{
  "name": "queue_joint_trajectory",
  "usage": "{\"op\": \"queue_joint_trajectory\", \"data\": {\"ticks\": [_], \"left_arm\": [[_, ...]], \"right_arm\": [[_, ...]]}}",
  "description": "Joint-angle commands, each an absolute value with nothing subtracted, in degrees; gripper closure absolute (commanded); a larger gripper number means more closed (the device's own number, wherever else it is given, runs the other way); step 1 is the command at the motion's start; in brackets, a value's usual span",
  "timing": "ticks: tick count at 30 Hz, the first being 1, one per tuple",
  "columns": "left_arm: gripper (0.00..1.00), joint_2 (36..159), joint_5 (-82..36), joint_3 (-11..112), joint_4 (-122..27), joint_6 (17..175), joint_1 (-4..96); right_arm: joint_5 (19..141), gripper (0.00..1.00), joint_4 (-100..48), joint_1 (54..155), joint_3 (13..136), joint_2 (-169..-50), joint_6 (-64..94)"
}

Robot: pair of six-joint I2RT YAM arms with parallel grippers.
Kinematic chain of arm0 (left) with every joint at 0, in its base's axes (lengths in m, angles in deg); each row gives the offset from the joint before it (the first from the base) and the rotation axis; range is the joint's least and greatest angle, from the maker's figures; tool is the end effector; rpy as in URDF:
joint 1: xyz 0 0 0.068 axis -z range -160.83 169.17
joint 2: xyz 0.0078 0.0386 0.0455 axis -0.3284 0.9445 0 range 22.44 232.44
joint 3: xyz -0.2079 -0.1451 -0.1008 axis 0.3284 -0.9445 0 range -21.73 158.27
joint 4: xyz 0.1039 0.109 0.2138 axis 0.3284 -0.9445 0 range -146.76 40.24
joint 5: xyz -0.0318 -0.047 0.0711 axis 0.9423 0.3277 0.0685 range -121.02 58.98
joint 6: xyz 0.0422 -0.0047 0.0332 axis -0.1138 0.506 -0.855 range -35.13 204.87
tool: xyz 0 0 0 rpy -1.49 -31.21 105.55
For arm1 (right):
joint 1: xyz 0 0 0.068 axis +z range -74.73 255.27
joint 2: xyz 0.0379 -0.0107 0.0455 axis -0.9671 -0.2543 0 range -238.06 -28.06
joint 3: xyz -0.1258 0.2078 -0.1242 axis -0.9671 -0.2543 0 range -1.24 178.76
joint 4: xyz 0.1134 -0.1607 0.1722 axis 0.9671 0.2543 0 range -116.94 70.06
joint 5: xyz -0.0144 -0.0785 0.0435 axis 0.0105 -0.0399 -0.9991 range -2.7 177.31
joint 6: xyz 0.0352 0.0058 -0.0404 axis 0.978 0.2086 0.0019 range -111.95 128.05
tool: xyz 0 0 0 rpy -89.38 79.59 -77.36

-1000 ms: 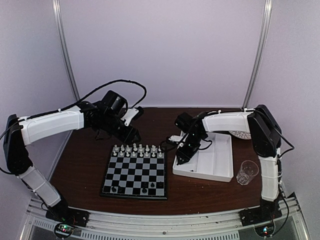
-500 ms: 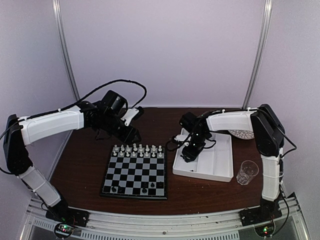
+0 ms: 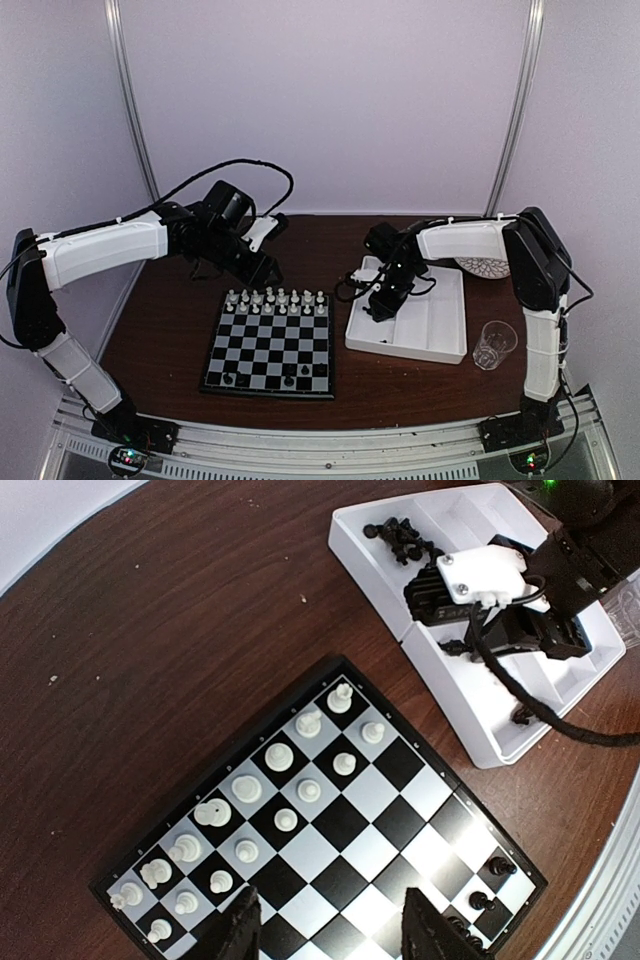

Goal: Set up the chess pieces on the board
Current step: Pick up the chess pile from the storage box.

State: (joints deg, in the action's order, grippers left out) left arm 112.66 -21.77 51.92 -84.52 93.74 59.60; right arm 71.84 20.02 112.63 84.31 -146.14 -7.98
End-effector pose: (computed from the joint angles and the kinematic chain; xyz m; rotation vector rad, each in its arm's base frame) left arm 0.2561 -0.2256 0.2799 0.7592 2.4218 -0.5577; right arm 0.3143 0.2520 0.1589 -1.3714 2.6447 0.4480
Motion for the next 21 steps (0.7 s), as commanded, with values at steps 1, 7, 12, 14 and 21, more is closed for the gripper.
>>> {"op": "queue_joint_trajectory", "data": {"ticks": [1, 7, 12, 14, 21], "left_arm": [[0.52, 112.3, -21.0, 53.5, -84.4, 93.1, 59.1], [0.52, 112.2, -20.8, 53.5, -84.4, 93.1, 59.1], [0.52, 112.1, -21.0, 53.0, -83.7, 93.5, 59.1], [0.52, 111.4, -20.0, 51.7, -81.7, 94.3, 59.1], [0.53, 113.2, -2.2, 50.2, -68.4, 108.6, 60.0]], "right_arm": [[71.8, 0.84, 19.5, 112.7, 84.2, -148.2, -8.6], [74.3, 0.92, 18.7, 112.4, 84.7, -148.5, -7.2], [73.9, 0.97, 19.4, 111.9, 83.8, -145.8, -7.7], [73.4, 0.97, 19.1, 111.7, 81.5, -142.0, -8.4], [64.6, 0.96, 17.2, 111.6, 74.4, -127.4, -11.1]]}}
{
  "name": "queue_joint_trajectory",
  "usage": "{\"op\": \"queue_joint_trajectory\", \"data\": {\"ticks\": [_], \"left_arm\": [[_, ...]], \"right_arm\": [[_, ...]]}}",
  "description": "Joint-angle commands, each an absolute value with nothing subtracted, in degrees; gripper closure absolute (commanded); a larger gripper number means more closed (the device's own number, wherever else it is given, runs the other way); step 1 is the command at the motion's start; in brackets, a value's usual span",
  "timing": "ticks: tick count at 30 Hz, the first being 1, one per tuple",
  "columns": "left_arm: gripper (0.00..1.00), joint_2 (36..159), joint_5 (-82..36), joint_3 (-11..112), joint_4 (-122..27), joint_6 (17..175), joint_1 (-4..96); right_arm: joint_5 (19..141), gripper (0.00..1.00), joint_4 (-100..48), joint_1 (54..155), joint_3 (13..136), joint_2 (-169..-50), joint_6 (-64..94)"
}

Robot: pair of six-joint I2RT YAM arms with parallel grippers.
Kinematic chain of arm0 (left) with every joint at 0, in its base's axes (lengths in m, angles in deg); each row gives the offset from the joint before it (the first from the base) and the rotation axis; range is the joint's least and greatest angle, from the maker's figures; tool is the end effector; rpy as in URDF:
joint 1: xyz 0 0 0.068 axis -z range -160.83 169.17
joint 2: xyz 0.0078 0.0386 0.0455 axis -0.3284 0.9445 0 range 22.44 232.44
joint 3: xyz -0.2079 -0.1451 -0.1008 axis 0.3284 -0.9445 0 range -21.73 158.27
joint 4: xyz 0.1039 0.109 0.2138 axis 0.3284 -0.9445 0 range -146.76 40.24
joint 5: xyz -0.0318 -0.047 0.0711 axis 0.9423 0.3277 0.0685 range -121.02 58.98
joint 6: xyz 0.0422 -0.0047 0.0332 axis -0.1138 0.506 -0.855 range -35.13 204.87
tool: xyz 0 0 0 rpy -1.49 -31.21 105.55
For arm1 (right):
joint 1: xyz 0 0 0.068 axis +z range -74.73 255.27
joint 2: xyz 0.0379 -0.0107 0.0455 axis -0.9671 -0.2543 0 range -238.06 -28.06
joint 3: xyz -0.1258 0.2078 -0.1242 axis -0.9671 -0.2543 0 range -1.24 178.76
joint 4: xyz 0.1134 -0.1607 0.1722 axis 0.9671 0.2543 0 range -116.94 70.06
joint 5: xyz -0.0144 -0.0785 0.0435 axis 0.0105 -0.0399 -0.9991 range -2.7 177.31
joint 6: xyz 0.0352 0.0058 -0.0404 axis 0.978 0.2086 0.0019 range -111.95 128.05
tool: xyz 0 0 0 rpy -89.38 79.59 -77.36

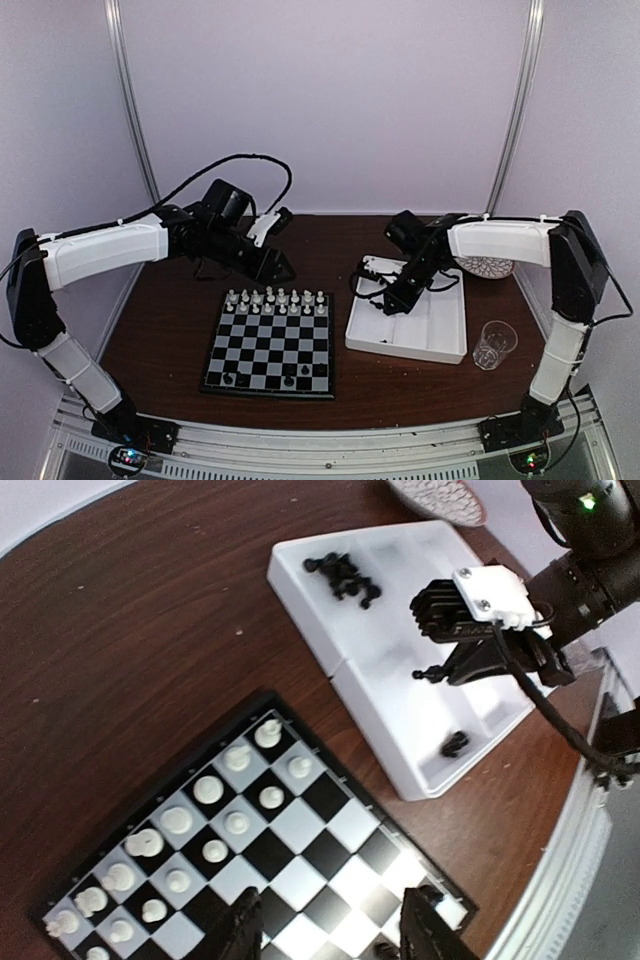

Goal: Set up the chess pieces on the board
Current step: Pick up the chess pile from the storage box, then pass from the right arm to the left

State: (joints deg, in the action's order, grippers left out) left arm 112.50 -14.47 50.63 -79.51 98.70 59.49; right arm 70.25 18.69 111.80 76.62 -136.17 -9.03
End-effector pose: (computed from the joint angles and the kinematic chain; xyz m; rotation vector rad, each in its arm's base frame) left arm 0.2566 -0.2310 0.2805 0.7104 2.4006 -0.7666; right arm 0.2912 0.2288 0.1881 -1.3603 2.5727 0.4907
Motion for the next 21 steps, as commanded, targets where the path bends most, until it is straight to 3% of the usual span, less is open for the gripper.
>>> {"op": "queue_joint_trajectory", "data": {"ticks": [1, 11, 21], "left_arm": [[0.54, 114.0, -0.1, 50.4, -66.5, 111.1, 60.3], [0.57, 127.6, 11.8, 49.1, -37.0, 135.8, 66.2], [0.59, 134.8, 14.8, 52.5, -32.4, 142.8, 68.4]], "right_arm": [[63.7, 0.96, 16.8, 111.6, 73.6, -125.9, -11.5], [55.0, 0.94, 16.9, 111.6, 68.7, -116.6, -13.8], [54.3, 0.94, 17.0, 112.1, 68.1, -115.7, -13.9]]}}
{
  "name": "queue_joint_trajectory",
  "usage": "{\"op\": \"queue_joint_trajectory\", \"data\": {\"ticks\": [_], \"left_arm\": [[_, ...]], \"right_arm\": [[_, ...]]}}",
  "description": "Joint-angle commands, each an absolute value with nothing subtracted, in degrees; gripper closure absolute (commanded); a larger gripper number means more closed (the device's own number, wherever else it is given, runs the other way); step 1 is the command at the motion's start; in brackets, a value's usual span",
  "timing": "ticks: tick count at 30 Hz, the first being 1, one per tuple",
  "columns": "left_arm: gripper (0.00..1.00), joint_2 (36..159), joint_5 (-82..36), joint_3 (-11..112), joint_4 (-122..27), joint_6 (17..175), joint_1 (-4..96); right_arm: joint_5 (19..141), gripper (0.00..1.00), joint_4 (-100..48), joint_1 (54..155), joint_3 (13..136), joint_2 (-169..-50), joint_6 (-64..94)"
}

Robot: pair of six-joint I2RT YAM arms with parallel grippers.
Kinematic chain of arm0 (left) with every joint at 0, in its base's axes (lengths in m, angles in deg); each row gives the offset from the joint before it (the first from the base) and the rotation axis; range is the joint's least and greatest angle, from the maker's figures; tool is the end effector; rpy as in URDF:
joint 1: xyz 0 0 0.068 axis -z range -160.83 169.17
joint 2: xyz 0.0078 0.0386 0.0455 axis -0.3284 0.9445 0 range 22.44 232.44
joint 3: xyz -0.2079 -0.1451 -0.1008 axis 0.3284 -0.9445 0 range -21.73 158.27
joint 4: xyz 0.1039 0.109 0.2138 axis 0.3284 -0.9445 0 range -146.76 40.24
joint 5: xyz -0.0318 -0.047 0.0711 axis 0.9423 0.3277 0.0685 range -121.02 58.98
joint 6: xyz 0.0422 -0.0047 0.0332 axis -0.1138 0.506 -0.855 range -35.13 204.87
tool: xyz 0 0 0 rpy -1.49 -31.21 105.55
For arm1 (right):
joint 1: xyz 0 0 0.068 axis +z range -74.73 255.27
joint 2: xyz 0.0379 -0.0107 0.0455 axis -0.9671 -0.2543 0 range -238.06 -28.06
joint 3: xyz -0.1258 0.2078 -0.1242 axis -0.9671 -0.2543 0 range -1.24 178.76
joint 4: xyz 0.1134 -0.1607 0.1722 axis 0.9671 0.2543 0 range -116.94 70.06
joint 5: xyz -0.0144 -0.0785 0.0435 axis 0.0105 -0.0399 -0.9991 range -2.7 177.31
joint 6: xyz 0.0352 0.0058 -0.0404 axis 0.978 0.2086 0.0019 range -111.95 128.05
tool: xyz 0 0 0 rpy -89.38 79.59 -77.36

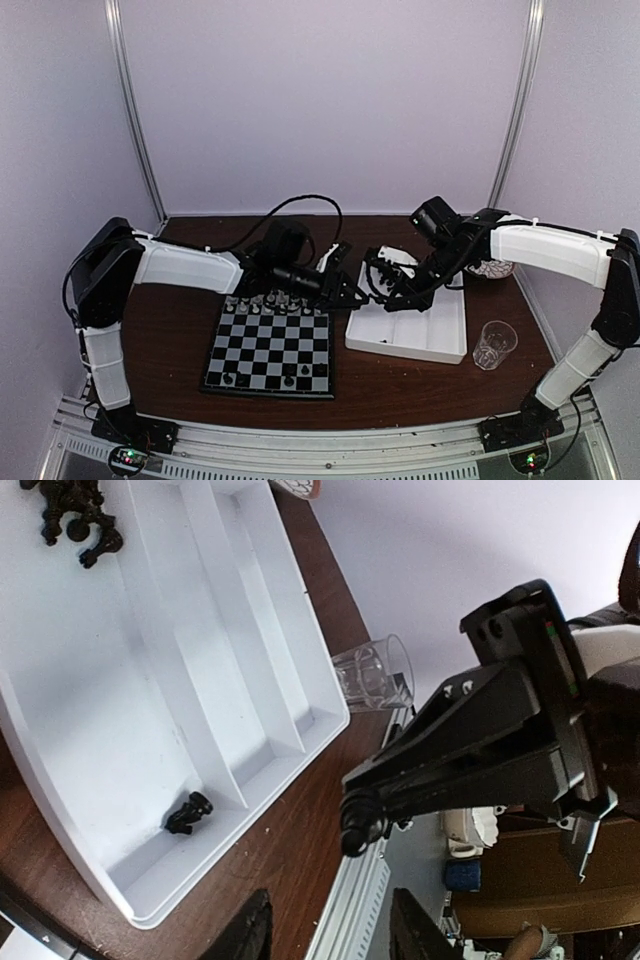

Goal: Set up the chess pieces on the board
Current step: Pass from the right arm to the left

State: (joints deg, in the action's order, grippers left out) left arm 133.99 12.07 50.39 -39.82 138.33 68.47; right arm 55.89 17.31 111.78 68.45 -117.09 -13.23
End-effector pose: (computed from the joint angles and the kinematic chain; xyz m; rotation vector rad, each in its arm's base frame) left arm 0.2630 -0.3429 0.2005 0.4757 2.4737 -1.7235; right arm 0.2404 0.2011 0.2595 -1.4302 2.2305 0.8190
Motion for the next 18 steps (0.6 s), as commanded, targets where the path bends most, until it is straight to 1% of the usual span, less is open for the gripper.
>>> {"op": "queue_joint_trajectory", "data": {"ticks": [1, 7, 13, 15, 18], "left_arm": [[0.59, 135.4, 15.2, 52.6, -31.6, 143.4, 68.5], [0.60, 136.9, 16.0, 53.7, -29.5, 145.6, 69.0], [0.65, 137.6, 16.2, 54.1, -29.7, 145.8, 69.0], [0.68, 137.8, 16.3, 54.3, -29.8, 145.8, 69.0], [0.77, 138.1, 16.4, 54.5, -29.9, 145.8, 69.0]], "right_arm": [[54.4, 0.93, 16.9, 112.2, 68.2, -115.8, -14.0], [54.0, 0.93, 17.5, 112.8, 68.5, -116.1, -14.4], [53.9, 0.93, 18.0, 113.5, 69.0, -116.2, -14.6], [54.0, 0.93, 18.1, 113.7, 69.0, -116.3, -14.6], [54.0, 0.92, 18.2, 113.8, 69.2, -116.6, -14.7]]}}
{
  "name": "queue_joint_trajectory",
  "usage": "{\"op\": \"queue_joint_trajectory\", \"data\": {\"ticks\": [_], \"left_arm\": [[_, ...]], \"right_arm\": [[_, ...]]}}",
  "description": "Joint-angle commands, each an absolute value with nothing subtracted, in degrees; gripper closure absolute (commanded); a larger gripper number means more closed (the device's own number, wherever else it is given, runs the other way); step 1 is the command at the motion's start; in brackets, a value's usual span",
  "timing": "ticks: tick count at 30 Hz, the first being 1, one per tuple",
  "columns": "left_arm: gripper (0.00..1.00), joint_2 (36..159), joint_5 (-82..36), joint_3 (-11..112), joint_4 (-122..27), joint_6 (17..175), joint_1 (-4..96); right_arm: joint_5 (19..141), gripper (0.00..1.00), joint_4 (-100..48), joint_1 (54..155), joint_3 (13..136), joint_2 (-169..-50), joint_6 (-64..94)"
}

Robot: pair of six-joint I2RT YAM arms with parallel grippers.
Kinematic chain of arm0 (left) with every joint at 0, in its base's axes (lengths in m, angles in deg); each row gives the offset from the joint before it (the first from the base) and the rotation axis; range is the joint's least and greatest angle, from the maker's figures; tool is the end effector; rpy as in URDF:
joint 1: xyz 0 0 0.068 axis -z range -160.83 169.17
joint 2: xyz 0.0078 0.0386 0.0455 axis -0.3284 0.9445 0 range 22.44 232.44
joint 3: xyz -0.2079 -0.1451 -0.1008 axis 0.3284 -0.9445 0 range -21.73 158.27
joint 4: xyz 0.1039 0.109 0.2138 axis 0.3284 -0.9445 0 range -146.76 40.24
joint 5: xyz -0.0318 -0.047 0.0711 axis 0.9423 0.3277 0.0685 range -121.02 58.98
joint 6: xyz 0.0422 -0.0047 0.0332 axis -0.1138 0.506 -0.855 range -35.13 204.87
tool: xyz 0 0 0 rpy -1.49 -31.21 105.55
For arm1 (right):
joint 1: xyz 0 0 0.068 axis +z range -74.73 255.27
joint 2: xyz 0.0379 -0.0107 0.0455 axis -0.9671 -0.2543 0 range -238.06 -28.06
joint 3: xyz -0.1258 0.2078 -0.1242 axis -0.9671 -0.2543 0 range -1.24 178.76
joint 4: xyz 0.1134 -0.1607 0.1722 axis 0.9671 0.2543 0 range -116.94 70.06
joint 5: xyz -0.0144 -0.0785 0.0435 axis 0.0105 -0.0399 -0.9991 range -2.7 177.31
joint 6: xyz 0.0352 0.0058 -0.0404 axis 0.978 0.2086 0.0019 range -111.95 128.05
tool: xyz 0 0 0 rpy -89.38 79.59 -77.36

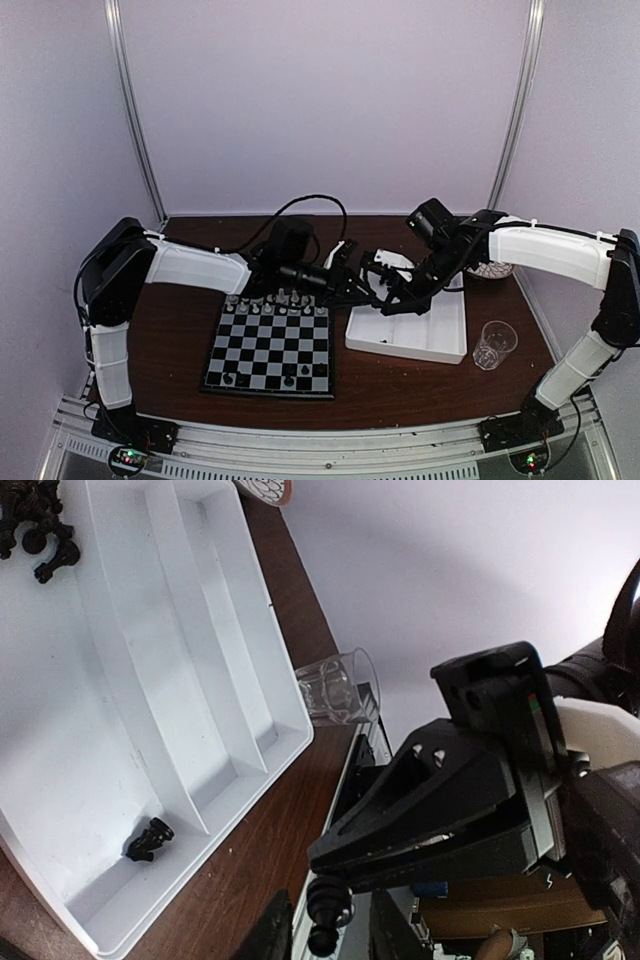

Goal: Set up the chess pieces on the board
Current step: Pass from the right arm to the left

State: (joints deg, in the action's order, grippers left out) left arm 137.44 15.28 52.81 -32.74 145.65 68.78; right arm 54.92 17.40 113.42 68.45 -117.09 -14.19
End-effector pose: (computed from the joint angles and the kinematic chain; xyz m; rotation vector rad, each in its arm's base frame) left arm 0.2704 -0.3575 0.2002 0.4344 2.4413 -1.8693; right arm 0.2340 0.2081 0.2597 -1.4848 2.1949 0.8457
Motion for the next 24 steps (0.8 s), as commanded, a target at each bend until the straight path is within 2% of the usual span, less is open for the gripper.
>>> {"op": "queue_joint_trajectory", "data": {"ticks": [1, 4, 8, 14, 19, 24], "left_arm": [[0.80, 138.2, 16.5, 54.5, -29.8, 145.8, 69.0], [0.86, 138.4, 16.8, 54.6, -30.2, 146.0, 69.0], [0.86, 138.2, 16.8, 54.3, -30.9, 146.0, 69.0], [0.98, 135.7, 14.9, 53.7, -35.4, 142.7, 68.3], [1.00, 129.4, 9.5, 56.8, -57.8, 127.8, 66.5], [1.00, 123.0, -3.7, 63.3, -89.4, 109.3, 66.5]], "right_arm": [[54.1, 0.92, 18.3, 113.8, 69.3, -116.7, -14.7], [54.3, 0.92, 18.2, 113.8, 69.5, -116.8, -14.6], [54.8, 0.92, 18.5, 113.8, 69.5, -117.1, -14.7], [55.5, 0.93, 18.5, 113.8, 69.0, -117.1, -15.0], [56.7, 0.93, 17.9, 113.8, 67.6, -116.1, -15.5], [57.8, 0.93, 17.4, 113.8, 66.5, -115.8, -16.1]]}}
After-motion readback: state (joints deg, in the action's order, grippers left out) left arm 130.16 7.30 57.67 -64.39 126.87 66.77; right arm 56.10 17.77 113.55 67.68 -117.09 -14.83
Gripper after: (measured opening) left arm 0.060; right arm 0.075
